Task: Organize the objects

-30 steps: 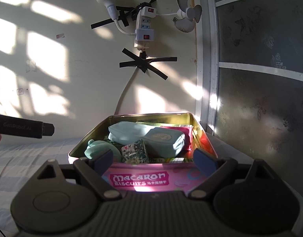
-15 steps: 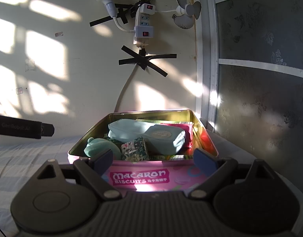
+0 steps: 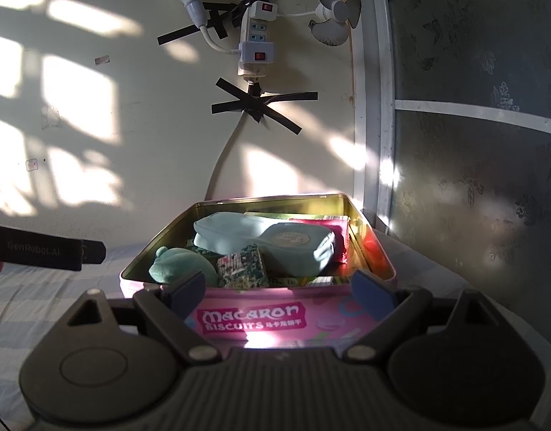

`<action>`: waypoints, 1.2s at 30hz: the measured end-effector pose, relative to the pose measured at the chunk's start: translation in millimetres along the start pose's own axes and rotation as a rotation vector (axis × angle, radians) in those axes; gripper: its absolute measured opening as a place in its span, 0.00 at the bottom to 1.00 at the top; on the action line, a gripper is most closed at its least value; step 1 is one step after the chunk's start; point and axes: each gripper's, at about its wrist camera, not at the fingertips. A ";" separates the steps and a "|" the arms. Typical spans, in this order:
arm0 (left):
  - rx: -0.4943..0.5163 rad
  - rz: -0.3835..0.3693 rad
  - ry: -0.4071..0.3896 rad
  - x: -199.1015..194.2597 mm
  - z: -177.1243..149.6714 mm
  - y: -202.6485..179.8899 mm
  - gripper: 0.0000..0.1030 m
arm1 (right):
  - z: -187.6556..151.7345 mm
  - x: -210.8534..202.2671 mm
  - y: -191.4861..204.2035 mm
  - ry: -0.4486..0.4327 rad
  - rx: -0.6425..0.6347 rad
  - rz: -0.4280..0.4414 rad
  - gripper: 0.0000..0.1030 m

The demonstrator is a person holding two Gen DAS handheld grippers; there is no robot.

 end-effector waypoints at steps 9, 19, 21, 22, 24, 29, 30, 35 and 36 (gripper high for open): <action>-0.008 0.000 0.024 6.4 -1.7 1.2 1.00 | -1.5 3.8 -1.7 0.010 0.004 -0.001 0.89; -0.008 0.000 0.041 10.3 -2.9 1.4 1.00 | -2.8 5.5 -1.8 0.015 0.002 -0.001 0.89; -0.009 0.000 0.043 10.5 -2.8 1.6 1.00 | -2.7 5.4 -1.7 0.017 0.003 -0.001 0.89; -0.010 -0.001 0.044 10.6 -2.7 1.9 1.00 | -2.9 5.6 -1.8 0.017 0.003 -0.001 0.89; -0.009 -0.001 0.043 10.6 -2.7 2.0 1.00 | -2.7 5.3 -1.7 0.017 0.004 -0.002 0.89; -0.009 -0.002 0.044 10.8 -3.1 1.6 1.00 | -2.6 5.4 -1.7 0.017 0.003 -0.002 0.89; -0.009 -0.002 0.044 10.8 -3.0 1.5 1.00 | -2.6 5.4 -1.7 0.017 0.003 -0.002 0.89; -0.009 -0.003 0.046 11.1 -3.2 1.3 1.00 | -2.8 5.3 -1.5 0.017 0.004 -0.002 0.89; -0.009 -0.003 0.045 11.0 -3.0 1.3 1.00 | -2.7 5.3 -1.5 0.017 0.004 -0.002 0.89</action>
Point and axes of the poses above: each gripper's, at about its wrist camera, not at the fingertips, and x roughly the way its jaws point, y to its left, z to its top, and after that the axes turned 14 degrees about -z, right-handed
